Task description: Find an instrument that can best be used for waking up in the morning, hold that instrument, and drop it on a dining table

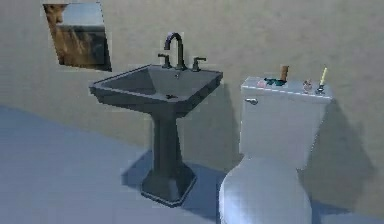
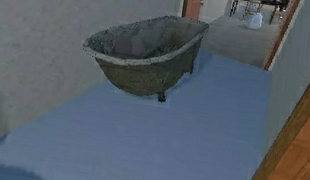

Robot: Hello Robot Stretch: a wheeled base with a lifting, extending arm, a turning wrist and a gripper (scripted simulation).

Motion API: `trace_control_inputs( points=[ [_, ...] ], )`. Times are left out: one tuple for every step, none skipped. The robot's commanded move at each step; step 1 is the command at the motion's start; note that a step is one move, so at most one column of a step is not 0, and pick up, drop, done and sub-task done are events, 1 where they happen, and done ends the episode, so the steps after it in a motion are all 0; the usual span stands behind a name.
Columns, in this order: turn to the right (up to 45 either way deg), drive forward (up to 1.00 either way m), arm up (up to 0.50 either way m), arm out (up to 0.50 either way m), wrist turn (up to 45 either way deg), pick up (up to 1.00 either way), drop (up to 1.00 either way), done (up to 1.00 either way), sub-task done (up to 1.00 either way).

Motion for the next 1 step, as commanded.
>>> trace_control_inputs(
  points=[
    [0.0,0.25,0.0,0.0,0.0,0.0,0.0,0.0,0.0]
  ],
)
